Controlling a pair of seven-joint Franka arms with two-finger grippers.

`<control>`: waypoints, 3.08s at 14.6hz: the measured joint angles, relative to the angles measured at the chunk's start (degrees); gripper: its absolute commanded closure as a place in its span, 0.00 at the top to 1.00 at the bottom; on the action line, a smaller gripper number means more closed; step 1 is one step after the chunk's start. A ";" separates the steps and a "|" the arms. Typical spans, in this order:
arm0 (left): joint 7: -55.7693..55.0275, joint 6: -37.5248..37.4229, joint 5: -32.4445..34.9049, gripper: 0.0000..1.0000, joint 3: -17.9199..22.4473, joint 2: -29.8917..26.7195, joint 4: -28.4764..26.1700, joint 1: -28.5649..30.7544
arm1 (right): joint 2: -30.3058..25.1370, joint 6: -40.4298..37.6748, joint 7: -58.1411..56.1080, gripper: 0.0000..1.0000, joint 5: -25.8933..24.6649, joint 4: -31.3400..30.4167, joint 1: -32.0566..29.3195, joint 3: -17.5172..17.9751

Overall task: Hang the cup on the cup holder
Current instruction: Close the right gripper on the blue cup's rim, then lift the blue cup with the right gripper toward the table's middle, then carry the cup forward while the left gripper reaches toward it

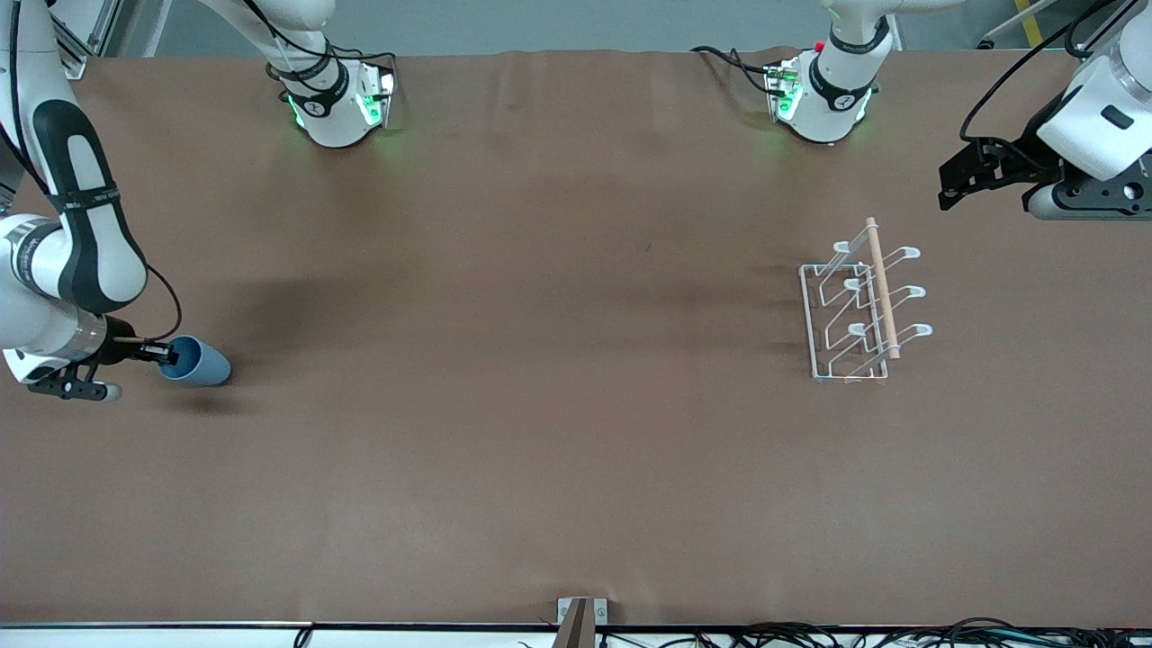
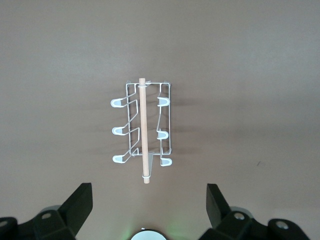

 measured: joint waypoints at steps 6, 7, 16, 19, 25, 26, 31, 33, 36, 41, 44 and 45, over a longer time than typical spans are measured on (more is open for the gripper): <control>0.00 0.00 0.00 1.00 0.02 0.04 0.03 0.00 | -7.32 -12.58 -0.08 0.01 2.43 4.77 0.81 3.92; 0.00 0.00 0.00 1.00 0.02 0.05 0.04 0.00 | -9.96 -15.67 -0.08 0.01 4.58 4.95 1.17 5.47; 0.00 0.00 0.00 1.00 -0.05 0.09 0.10 -0.19 | -26.14 -27.52 8.02 0.02 28.00 4.72 12.04 12.31; 0.00 0.00 0.00 1.00 -0.10 0.09 0.11 -0.34 | -28.12 -25.46 12.87 0.02 34.45 4.60 13.55 19.21; 0.51 0.02 -3.21 1.00 -0.76 1.20 0.45 -1.23 | -28.14 -14.54 13.19 0.02 51.23 3.74 19.61 21.62; 0.67 0.02 -3.48 1.00 -1.05 1.95 0.81 -2.54 | -28.08 -13.07 13.19 0.02 54.58 3.66 20.70 21.64; 1.51 2.63 -3.63 1.00 -2.49 5.16 2.96 -14.08 | -25.89 -2.36 13.19 0.02 67.17 3.31 25.38 23.75; 3.09 5.38 -3.66 1.00 -2.71 5.50 4.58 -18.56 | -24.14 4.37 13.19 0.02 71.12 3.20 26.14 26.90; 4.68 6.07 -3.67 1.00 -2.79 5.61 8.60 -23.64 | -21.91 7.57 13.19 0.03 73.19 3.15 27.26 28.61; 17.33 9.71 -3.67 1.00 -2.81 6.62 10.27 -26.50 | -19.95 6.35 7.84 0.02 73.21 2.99 27.25 28.52; 22.54 17.02 -3.67 1.00 -2.83 9.91 10.27 -28.04 | -18.90 0.64 0.64 0.02 73.22 1.94 26.81 27.93; 24.51 19.34 -3.67 1.00 -2.84 11.09 10.27 -28.37 | -18.74 -1.78 -0.88 0.02 73.23 1.65 26.37 27.68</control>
